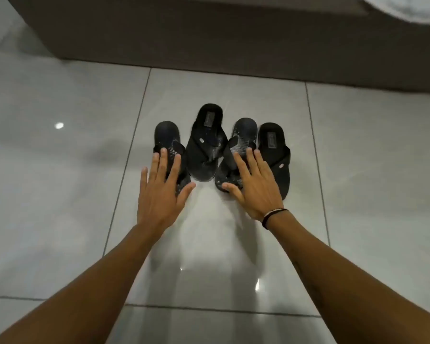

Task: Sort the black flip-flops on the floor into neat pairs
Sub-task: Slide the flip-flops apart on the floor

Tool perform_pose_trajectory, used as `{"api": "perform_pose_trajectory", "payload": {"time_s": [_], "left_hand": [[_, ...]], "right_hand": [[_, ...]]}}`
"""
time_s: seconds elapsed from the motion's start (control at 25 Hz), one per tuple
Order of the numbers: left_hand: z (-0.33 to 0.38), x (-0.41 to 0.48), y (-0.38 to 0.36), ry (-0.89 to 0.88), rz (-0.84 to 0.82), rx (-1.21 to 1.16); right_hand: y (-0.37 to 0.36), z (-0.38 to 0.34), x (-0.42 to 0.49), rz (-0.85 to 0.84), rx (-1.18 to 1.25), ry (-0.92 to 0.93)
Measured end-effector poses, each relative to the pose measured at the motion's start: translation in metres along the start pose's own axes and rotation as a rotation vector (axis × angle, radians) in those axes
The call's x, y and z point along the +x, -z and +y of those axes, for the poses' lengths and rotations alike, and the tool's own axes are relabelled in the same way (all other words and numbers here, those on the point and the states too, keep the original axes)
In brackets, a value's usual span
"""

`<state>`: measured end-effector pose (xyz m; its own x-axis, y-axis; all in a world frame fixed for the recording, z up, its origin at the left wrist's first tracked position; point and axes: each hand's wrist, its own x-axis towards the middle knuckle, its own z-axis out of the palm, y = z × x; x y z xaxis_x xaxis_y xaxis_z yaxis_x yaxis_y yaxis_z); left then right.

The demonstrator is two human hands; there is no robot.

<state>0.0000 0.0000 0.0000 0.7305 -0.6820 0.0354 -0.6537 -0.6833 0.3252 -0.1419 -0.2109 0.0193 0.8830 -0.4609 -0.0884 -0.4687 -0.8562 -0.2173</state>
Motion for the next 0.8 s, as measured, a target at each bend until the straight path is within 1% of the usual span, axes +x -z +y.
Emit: {"api": "perform_pose_trajectory", "payload": {"time_s": [0.04,0.12,0.2,0.32,0.4,0.52,0.64,0.8], "left_hand": [[-0.008,0.01,-0.015,-0.005,0.032,0.001],[-0.025,0.033,-0.038,0.004,0.047,0.03],[-0.042,0.055,-0.052,0.001,0.044,0.032],[-0.059,0.071,-0.066,-0.09,0.062,0.068],[-0.064,0.074,-0.065,-0.118,0.086,0.091],[-0.063,0.072,-0.064,-0.108,0.084,0.096],[-0.068,0.069,-0.059,-0.086,0.069,0.101],[-0.093,0.061,-0.05,-0.097,0.086,0.091]], "right_hand": [[-0.015,0.001,0.012,0.029,-0.004,0.02],[-0.038,0.007,0.037,0.069,-0.045,-0.002],[-0.055,0.011,0.06,0.052,-0.081,-0.024],[-0.066,0.017,0.07,0.043,-0.19,-0.03],[-0.064,0.016,0.071,0.05,-0.224,-0.028],[-0.059,0.01,0.064,0.034,-0.278,-0.017],[-0.055,-0.005,0.042,0.008,-0.264,-0.03],[-0.071,-0.051,-0.021,-0.027,-0.192,-0.033]]}}
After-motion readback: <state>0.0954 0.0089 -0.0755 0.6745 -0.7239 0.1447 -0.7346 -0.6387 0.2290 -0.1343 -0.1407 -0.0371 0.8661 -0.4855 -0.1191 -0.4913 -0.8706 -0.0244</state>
